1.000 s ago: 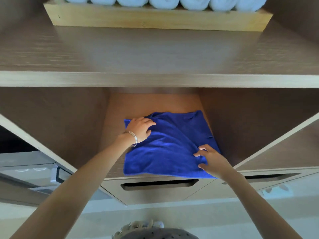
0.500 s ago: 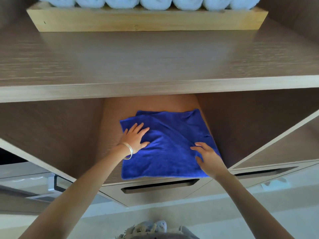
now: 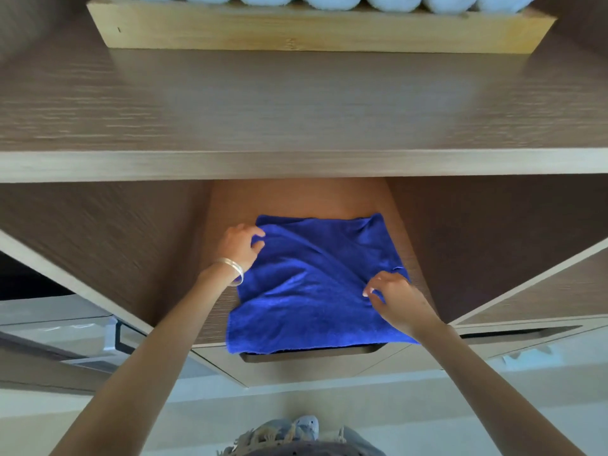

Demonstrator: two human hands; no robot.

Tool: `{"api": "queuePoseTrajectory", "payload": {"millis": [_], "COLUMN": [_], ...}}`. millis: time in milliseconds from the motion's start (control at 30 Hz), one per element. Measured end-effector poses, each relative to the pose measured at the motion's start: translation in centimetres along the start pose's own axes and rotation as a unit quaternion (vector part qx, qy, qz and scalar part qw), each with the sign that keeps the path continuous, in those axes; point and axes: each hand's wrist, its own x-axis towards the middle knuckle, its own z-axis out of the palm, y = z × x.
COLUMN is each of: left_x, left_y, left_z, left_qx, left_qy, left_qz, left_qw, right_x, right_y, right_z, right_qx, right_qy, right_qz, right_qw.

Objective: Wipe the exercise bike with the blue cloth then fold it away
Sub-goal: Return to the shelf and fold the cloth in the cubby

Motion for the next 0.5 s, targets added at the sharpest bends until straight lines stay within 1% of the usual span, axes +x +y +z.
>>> {"api": "queuePoseTrajectory", "payload": {"millis": [33,67,133,233,367,400,433,467,500], "left_x": [0.8,1.6,2.7,3.6,4.0,3.9,4.0,4.1,4.3], "left_y": [0.3,0.4,0.3,-0.2,-0.2,0.0,0.3,0.6,1.0], "left_z": [-0.1,-0.1,-0.2,-1.0,-2.7,-3.0,-3.2,-3.1,-3.0], "left_qx": [0.016,0.040,0.087,0.128,0.205,0.220,0.217,0.186,0.116], "left_qy": [0.019,0.018,-0.003,-0.031,-0.126,-0.130,-0.114,-0.081,-0.045], "left_qz": [-0.015,-0.027,-0.047,-0.079,-0.123,-0.117,-0.096,-0.058,-0.013], "left_qw": [1.000,0.999,0.995,0.988,0.963,0.960,0.965,0.978,0.992], "right_x": [0.3,0.6,1.0,1.1,0.7,0.7,0.7,0.6,0.6], "right_y": [-0.5,-0.9,-1.5,-1.5,-0.9,-0.8,-0.8,-0.9,-0.9], "right_z": [-0.1,-0.2,-0.1,0.2,0.7,0.8,0.8,0.9,1.0], "right_qx": [0.004,0.008,0.013,0.015,0.016,0.009,0.003,-0.001,-0.002], "right_qy": [0.006,0.009,0.010,0.004,-0.009,-0.009,-0.007,-0.004,-0.001], "right_qz": [0.000,-0.003,-0.011,-0.013,-0.011,-0.012,-0.013,-0.014,-0.015], "right_qw": [1.000,1.000,1.000,1.000,1.000,1.000,1.000,1.000,1.000]}}
